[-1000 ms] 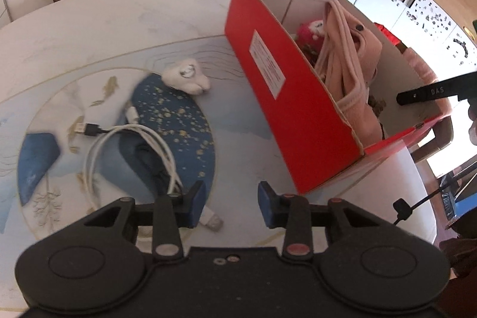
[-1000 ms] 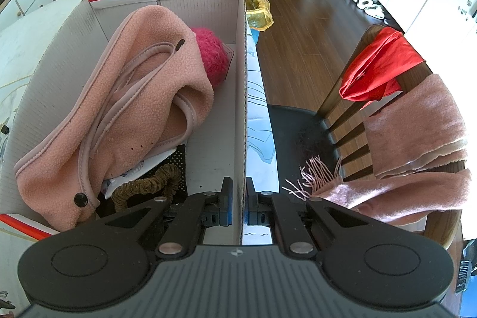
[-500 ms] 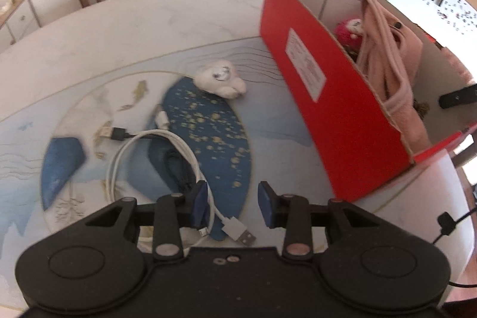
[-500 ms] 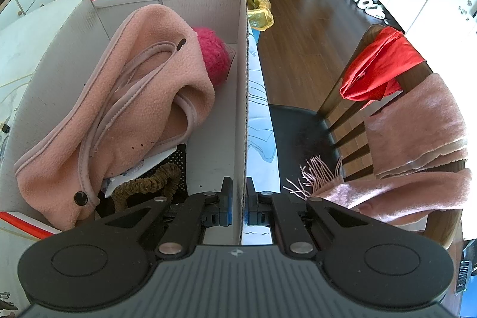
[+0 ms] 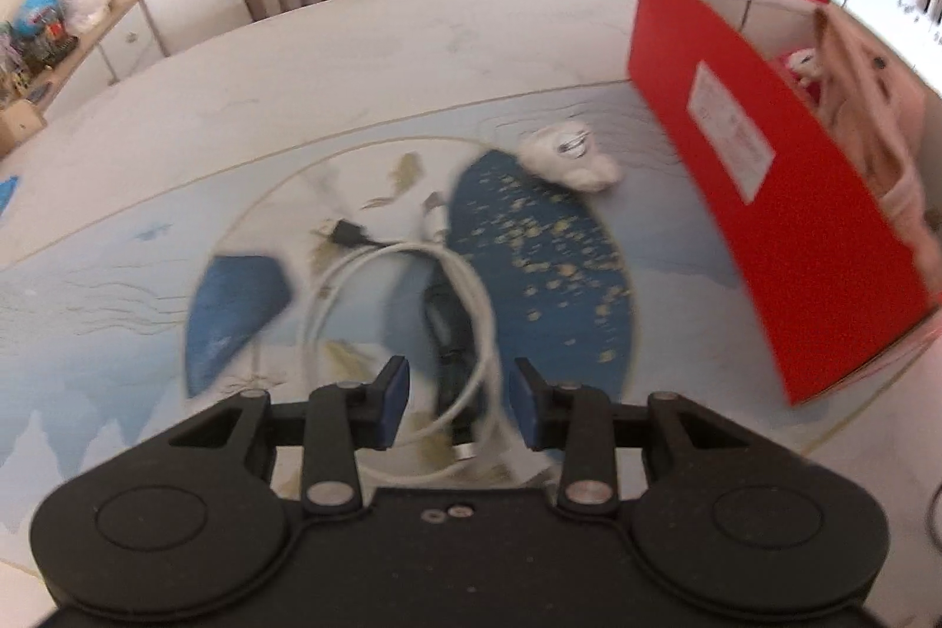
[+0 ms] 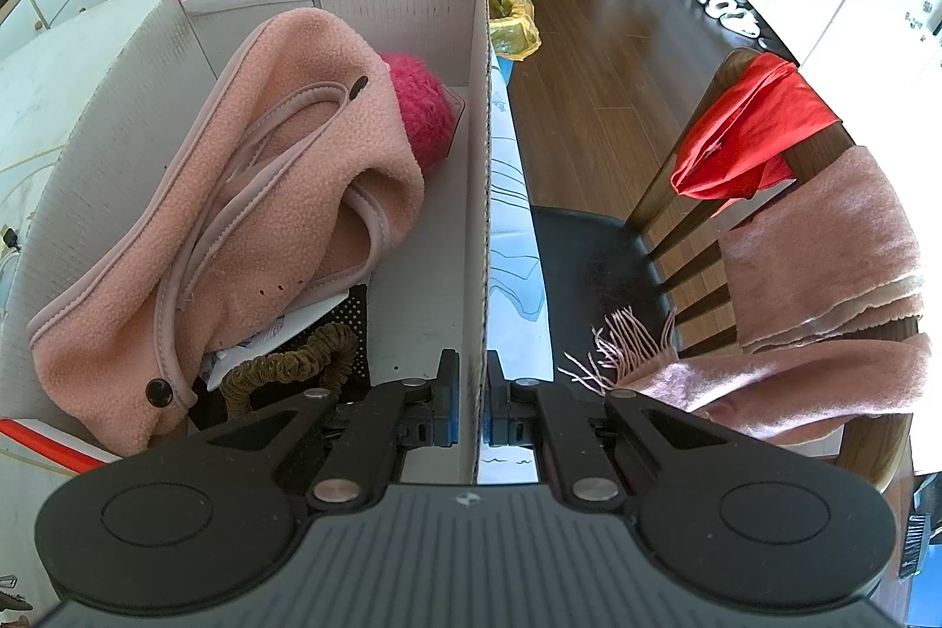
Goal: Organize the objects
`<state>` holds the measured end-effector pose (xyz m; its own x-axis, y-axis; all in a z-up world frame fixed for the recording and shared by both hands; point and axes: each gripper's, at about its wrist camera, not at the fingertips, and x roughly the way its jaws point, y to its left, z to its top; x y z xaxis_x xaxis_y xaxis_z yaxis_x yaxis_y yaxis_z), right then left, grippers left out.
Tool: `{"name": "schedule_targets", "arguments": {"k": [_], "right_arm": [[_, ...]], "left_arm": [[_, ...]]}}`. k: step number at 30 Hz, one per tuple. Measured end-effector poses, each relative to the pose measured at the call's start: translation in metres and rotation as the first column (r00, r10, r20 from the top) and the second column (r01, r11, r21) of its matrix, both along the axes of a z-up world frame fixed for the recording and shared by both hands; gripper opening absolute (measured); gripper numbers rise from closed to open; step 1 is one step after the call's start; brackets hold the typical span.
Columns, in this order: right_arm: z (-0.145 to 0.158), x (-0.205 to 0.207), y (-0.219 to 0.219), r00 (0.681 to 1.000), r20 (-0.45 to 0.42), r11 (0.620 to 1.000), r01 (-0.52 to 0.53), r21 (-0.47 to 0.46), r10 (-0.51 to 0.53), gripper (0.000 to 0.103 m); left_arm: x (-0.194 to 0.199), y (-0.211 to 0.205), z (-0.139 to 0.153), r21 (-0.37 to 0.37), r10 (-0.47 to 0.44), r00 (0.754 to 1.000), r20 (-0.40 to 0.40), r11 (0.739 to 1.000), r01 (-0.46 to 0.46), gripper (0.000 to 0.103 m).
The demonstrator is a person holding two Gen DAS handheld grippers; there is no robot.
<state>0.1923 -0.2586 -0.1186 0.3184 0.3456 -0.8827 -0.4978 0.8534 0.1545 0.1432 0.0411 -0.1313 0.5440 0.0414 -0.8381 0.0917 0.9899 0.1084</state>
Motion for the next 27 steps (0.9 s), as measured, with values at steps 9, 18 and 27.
{"name": "schedule_targets", "arguments": {"k": [9, 18, 27], "right_arm": [[0.0, -0.001, 0.0, 1.0, 0.0, 1.0, -0.008, -0.001, 0.008, 0.007], [-0.001, -0.002, 0.002, 1.0, -0.002, 1.0, -0.01, -0.004, 0.01, 0.007], [-0.001, -0.002, 0.002, 1.0, -0.005, 1.0, -0.009, -0.002, 0.009, 0.007]], "left_arm": [[0.013, 0.037, 0.017, -0.12, 0.072, 0.997, 0.006, 0.99, -0.071, 0.034], [0.031, 0.04, 0.0, -0.116, 0.041, 0.997, -0.073, 0.992, -0.049, 0.028], [0.037, 0.033, -0.005, -0.127, -0.001, 0.995, -0.099, 0.992, -0.012, 0.028]]}}
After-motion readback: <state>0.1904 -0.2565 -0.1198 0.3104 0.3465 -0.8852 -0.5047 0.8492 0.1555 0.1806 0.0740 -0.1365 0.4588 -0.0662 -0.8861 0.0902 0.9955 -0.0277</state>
